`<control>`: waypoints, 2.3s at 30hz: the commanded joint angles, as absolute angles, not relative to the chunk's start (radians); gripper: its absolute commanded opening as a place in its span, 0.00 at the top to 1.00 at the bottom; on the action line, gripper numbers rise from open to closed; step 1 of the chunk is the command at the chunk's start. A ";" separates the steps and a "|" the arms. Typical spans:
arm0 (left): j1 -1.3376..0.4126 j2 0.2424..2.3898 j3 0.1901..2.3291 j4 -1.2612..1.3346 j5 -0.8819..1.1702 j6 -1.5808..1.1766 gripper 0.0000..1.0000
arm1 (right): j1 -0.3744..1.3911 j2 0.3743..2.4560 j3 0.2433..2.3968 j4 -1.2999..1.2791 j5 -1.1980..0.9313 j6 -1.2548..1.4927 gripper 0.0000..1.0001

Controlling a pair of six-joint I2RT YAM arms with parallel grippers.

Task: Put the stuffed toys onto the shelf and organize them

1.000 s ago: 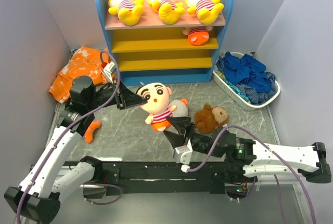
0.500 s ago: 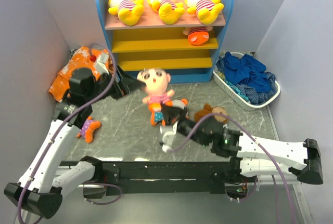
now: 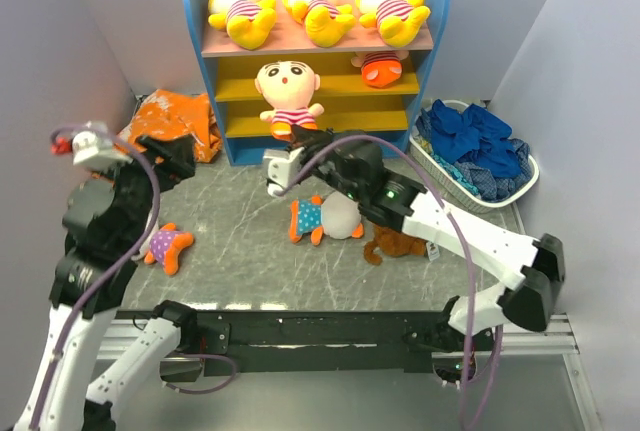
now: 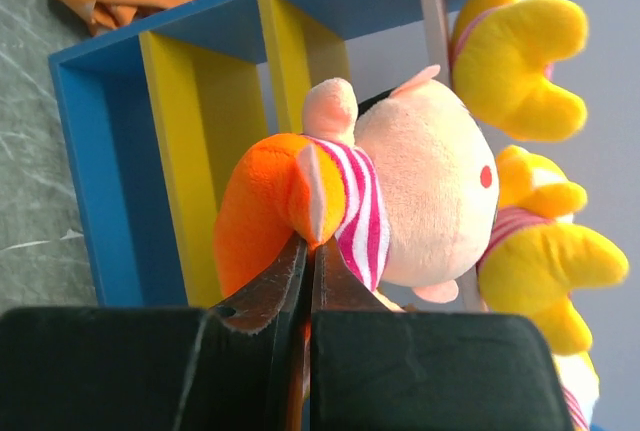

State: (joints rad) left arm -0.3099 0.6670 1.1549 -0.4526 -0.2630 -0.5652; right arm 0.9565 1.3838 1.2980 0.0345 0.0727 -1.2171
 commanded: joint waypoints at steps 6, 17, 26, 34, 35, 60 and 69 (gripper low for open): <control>-0.310 0.488 0.901 -0.288 -0.505 -0.495 0.04 | 0.911 1.592 1.561 -0.074 0.046 -1.282 1.00; -0.313 0.459 0.801 -0.226 -0.592 -0.465 0.03 | 0.842 1.832 1.781 -0.043 0.043 -1.304 0.99; -0.328 0.445 0.790 -0.248 -0.584 -0.463 0.04 | 0.815 1.951 1.931 -0.021 0.023 -1.361 0.88; -0.333 0.443 0.788 -0.247 -0.586 -0.460 0.04 | 0.799 2.052 2.069 -0.041 0.017 -1.400 0.82; -0.337 0.442 0.787 -0.247 -0.583 -0.459 0.04 | 0.798 2.077 2.086 -0.055 0.020 -1.404 0.82; -0.348 0.422 0.773 -0.238 -0.591 -0.451 0.04 | 0.793 2.036 2.051 0.043 -0.028 -1.387 0.52; -0.348 0.469 0.791 -0.276 -0.644 -0.570 0.04 | 0.818 1.879 1.873 0.107 -0.061 -1.297 0.37</control>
State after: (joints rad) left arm -0.3450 0.4377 0.7723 -0.2741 -0.5930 -0.4828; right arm 0.8043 2.0209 1.9301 0.0128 -0.0399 -1.3575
